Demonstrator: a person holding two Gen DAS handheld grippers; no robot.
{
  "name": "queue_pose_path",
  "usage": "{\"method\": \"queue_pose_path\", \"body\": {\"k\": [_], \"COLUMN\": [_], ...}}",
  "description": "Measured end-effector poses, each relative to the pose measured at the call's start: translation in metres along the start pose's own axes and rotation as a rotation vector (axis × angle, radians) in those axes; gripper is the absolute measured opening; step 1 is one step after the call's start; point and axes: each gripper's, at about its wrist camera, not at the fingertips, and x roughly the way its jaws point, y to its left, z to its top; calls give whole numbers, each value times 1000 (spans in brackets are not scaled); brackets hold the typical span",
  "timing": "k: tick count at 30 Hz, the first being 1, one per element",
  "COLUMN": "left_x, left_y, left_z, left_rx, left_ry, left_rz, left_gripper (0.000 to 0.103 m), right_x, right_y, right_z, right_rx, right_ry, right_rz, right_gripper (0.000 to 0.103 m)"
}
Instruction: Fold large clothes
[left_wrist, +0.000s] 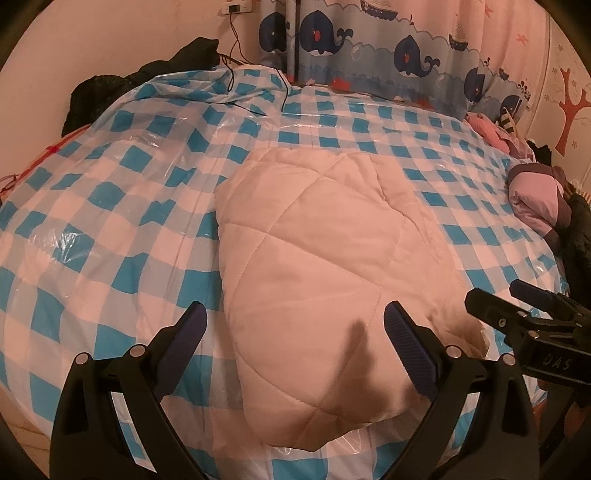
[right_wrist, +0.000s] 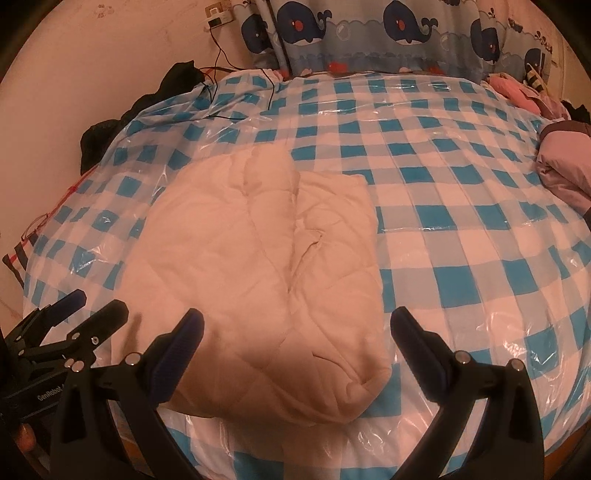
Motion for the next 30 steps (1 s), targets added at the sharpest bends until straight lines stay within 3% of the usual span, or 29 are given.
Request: {"method": "queue_pose_path", "body": {"k": [30], "left_x": [5], "left_y": [10], "left_z": [-4], "left_rx": [-17], "left_ry": [33], "left_rz": [-5], "left_gripper": [93], "right_x": [7], "right_y": [16], "right_z": [-2], "right_rx": [-60], "right_ry": [43], "right_rz": [-4], "right_gripper": [97]}}
